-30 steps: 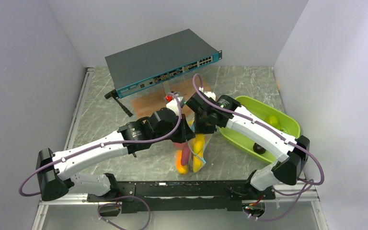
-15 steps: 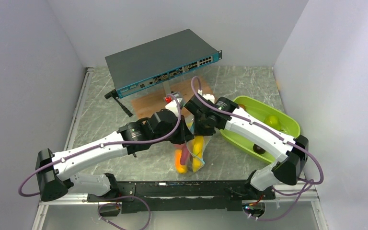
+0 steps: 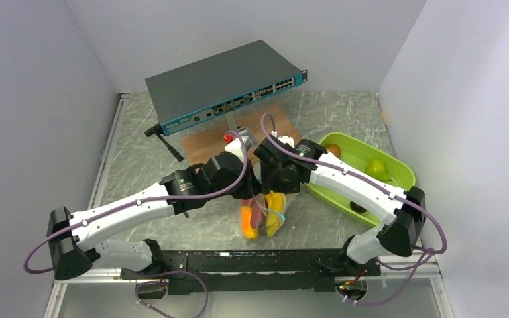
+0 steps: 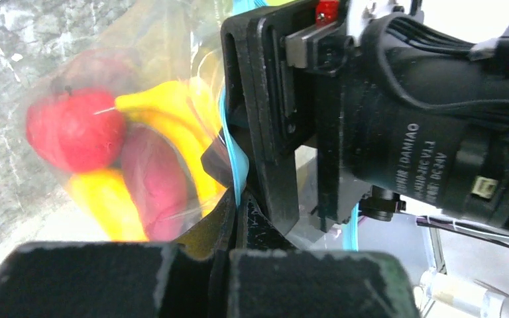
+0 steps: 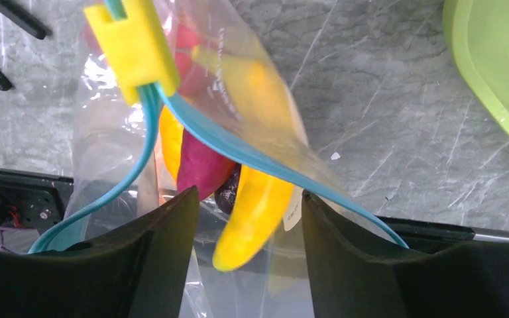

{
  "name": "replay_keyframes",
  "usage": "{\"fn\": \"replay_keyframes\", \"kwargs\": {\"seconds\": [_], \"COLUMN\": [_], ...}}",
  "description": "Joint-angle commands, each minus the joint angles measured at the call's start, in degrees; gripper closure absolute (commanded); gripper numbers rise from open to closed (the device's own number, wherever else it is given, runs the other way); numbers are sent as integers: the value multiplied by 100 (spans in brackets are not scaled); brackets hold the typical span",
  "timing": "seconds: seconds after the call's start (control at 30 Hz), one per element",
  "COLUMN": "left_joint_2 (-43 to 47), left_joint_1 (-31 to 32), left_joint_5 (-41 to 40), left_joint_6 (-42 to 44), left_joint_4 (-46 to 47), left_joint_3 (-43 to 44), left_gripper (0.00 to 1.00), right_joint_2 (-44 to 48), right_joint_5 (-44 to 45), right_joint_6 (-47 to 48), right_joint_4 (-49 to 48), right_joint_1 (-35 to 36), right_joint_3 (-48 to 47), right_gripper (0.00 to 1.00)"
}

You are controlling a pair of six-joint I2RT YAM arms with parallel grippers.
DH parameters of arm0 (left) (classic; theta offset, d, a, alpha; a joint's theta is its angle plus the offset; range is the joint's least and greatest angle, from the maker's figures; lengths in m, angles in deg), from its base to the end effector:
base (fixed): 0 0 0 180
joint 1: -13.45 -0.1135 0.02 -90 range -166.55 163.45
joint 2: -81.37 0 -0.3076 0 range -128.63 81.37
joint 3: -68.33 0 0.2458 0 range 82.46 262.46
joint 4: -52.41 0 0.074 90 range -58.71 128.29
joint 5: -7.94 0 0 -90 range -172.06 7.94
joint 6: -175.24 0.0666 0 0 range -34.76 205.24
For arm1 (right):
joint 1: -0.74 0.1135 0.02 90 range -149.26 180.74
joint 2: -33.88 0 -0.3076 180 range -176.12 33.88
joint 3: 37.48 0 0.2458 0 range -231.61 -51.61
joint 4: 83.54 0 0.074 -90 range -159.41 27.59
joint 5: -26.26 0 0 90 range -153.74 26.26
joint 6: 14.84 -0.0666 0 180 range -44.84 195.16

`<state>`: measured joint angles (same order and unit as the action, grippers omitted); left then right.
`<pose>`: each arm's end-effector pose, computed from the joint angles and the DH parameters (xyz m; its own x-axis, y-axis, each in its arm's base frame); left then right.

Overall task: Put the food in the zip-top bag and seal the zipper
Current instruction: Place the fake fruit in the zipper food storage bag, then adjust the zipper food storage bag at the center of the board.

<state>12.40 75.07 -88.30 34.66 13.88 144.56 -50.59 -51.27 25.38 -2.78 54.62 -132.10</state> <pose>0.1363 -0.2370 0.3589 -0.7982 -0.1382 -0.5863 0.3367 0.7047 -0.6245 0.1758 0.2165 0.3318 -0.9290 -0.0083 -0.3699 -0.0574 0.9909 0.1220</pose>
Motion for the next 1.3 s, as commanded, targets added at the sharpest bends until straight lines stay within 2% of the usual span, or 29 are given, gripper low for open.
{"fn": "replay_keyframes", "kwargs": {"seconds": [0.0, 0.17, 0.27, 0.4, 0.47, 0.6, 0.77, 0.97, 1.13, 1.2, 1.27], "left_joint_2": [129, 134, 176, 266, 336, 495, 619, 656, 626, 637, 664], "left_joint_1": [25, 25, 25, 25, 26, 25, 25, 25, 25, 25, 29], "left_joint_5": [-6, -8, -38, -140, -206, -462, -610, -572, -530, -536, -556], "left_joint_6": [-73, -87, -92, -96, -91, -57, -73, -92, -85, -95, -125], "left_joint_4": [587, 577, 579, 498, 433, 204, 52, 50, 22, -25, -40], "left_joint_3": [115, 75, 24, -36, -87, -127, -203, -211, -163, -147, -179], "left_gripper": [100, 100, 100, 100, 100, 100, 100, 100, 100, 100, 100], "right_joint_2": [377, 658, 786, 904, 1092, 1439, 1543, 1552, 1550, 1503, 1421], "right_joint_5": [-712, -998, -733, -364, -370, -888, -349, 728, 745, 935, 952], "right_joint_6": [35, 138, 259, 418, 627, 1251, 1321, 1320, 1370, 1380, 1388], "right_joint_4": [-866, -1020, -907, -593, -744, -1034, -688, 145, -61, -131, -206], "right_joint_1": [73, 24, 12, -38, -51, -45, -43, -40, -39, -38, -38], "right_joint_3": [103, 141, -15, -226, -198, -448, -775, -664, -155, 22, 180], "right_gripper": [36, 34, 35, 49, 54, 48, 39, 36, 36, 41, 51]}}
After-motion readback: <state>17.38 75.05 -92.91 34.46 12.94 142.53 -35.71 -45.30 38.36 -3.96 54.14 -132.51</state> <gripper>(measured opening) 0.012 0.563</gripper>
